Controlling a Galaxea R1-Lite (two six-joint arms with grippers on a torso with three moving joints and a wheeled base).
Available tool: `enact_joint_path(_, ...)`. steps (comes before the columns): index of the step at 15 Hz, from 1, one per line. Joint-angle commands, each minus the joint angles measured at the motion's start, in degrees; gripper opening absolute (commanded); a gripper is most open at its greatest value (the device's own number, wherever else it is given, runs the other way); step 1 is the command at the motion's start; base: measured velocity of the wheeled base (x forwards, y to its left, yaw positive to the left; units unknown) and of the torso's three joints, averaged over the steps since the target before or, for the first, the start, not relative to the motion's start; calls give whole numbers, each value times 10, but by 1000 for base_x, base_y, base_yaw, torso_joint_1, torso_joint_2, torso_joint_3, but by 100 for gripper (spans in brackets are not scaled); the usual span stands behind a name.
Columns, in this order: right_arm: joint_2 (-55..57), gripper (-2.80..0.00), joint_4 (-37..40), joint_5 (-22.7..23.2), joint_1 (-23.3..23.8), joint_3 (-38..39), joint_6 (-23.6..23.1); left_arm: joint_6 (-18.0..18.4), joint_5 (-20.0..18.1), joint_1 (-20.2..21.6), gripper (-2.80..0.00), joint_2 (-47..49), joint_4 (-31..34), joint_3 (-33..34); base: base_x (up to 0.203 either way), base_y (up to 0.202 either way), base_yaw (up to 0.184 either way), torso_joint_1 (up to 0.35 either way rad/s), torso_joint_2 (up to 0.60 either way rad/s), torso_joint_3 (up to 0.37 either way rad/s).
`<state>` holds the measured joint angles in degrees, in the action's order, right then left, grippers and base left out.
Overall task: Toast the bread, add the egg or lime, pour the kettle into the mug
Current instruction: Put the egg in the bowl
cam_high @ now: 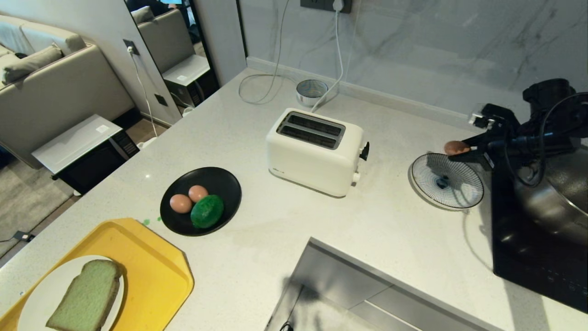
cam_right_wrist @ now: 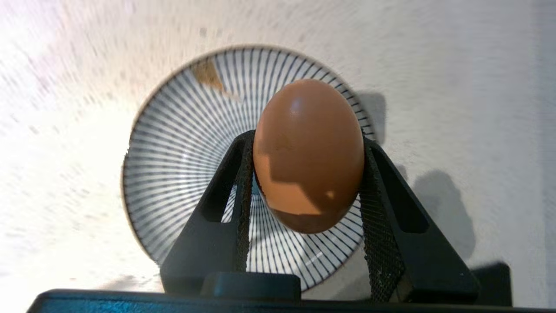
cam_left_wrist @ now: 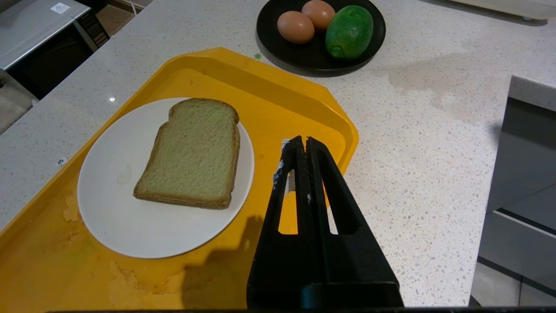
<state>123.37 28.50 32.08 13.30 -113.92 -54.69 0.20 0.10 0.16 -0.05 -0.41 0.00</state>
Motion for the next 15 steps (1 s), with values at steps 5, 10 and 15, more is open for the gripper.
enact_joint_path(5, -139, -280, 36, 2, 29, 14, 75, 0, 1, 0, -280, 0, 0, 0, 0, 0, 0, 0, 0, 0)
enact_joint_path(10, -239, -280, 76, 1, 41, 39, 125, 2, 2, 0, -280, 0, 1, 0, 0, 0, 0, 0, 0, 0)
enact_joint_path(15, -331, -280, 76, 1, 42, 154, 131, 2, 1, 0, -280, 0, 1, 0, 0, 0, 0, 3, 1, 121)
